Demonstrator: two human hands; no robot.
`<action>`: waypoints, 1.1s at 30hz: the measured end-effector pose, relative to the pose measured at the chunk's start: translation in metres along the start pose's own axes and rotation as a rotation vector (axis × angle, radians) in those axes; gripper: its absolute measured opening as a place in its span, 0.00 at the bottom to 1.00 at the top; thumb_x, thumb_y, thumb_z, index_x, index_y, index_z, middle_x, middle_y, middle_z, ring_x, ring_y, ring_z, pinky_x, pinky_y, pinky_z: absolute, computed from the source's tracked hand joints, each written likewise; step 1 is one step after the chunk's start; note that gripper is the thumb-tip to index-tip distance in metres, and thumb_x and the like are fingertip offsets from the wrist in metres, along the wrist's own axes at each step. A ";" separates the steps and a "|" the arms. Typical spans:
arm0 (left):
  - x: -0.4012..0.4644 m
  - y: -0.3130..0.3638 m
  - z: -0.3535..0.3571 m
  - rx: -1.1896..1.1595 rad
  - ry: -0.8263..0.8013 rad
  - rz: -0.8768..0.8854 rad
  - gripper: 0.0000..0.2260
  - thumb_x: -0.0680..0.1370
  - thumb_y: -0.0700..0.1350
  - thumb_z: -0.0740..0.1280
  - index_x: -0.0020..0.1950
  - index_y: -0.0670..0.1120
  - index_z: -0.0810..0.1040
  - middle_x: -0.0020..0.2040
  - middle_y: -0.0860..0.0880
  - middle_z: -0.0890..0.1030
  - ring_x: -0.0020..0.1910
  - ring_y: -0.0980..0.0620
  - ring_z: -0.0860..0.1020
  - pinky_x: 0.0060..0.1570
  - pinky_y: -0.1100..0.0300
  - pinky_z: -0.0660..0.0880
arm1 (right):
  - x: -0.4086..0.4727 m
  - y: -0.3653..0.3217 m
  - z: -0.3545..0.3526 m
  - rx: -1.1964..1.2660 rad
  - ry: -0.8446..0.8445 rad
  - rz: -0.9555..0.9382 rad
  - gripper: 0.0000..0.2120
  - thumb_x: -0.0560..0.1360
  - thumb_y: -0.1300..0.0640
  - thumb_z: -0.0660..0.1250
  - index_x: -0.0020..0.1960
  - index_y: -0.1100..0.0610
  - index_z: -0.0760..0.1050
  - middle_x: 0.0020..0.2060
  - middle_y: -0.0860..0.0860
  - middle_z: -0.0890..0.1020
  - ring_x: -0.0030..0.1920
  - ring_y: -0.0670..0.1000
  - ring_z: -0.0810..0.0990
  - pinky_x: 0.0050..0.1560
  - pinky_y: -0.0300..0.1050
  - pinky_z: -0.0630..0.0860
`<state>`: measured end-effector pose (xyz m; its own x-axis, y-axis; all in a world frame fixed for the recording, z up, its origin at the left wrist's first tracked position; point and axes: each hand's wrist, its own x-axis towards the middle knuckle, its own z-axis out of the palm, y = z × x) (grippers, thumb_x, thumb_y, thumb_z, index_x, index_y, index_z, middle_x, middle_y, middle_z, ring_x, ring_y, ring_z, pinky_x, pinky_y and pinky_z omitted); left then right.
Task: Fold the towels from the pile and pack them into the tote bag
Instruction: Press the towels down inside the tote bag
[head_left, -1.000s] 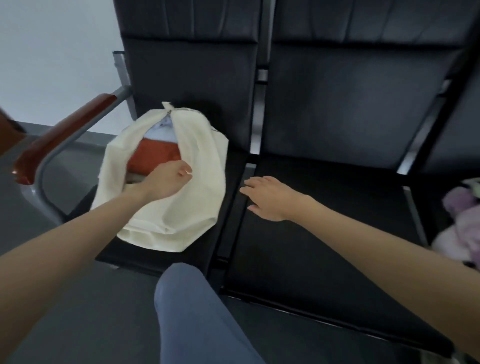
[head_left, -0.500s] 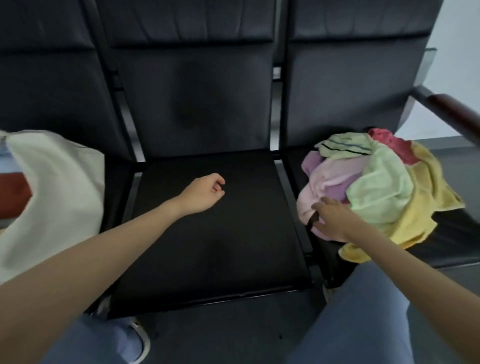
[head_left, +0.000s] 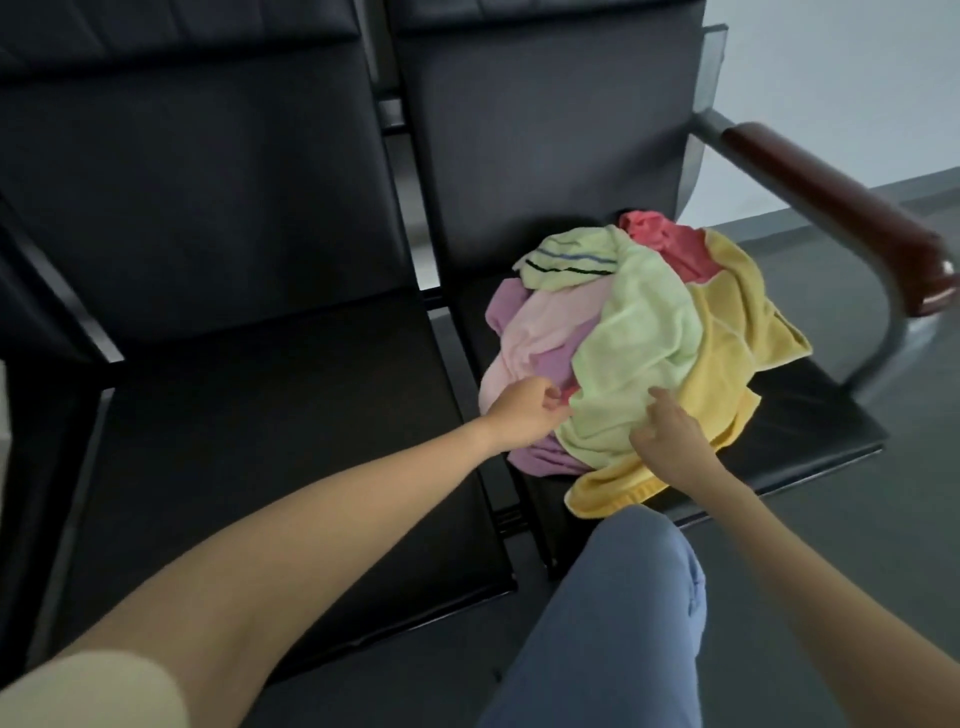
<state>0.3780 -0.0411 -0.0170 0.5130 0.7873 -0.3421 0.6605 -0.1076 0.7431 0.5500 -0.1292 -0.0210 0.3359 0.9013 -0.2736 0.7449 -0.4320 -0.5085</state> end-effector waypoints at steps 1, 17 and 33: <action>0.010 0.004 0.011 -0.039 0.009 -0.035 0.19 0.79 0.51 0.66 0.65 0.40 0.74 0.59 0.45 0.79 0.59 0.49 0.76 0.58 0.58 0.71 | 0.001 0.004 0.003 -0.015 -0.012 -0.026 0.29 0.77 0.61 0.61 0.75 0.64 0.54 0.70 0.61 0.66 0.70 0.60 0.66 0.66 0.49 0.64; 0.005 0.055 -0.007 -0.672 0.277 -0.122 0.05 0.82 0.43 0.59 0.53 0.43 0.72 0.50 0.43 0.77 0.50 0.47 0.77 0.54 0.46 0.77 | -0.001 0.007 0.014 0.142 0.380 -0.129 0.35 0.70 0.59 0.73 0.72 0.52 0.61 0.62 0.57 0.65 0.63 0.55 0.65 0.61 0.46 0.66; -0.172 -0.030 -0.155 -1.342 0.470 -0.166 0.11 0.82 0.40 0.58 0.55 0.38 0.79 0.50 0.42 0.84 0.47 0.47 0.84 0.47 0.53 0.82 | -0.018 -0.084 0.024 0.037 0.430 -0.487 0.03 0.77 0.63 0.64 0.49 0.63 0.75 0.38 0.55 0.81 0.44 0.58 0.77 0.58 0.54 0.68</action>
<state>0.1849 -0.0788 0.1082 0.0814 0.8866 -0.4553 -0.4507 0.4402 0.7766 0.4678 -0.1100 0.0066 0.1711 0.9236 0.3430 0.8522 0.0360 -0.5220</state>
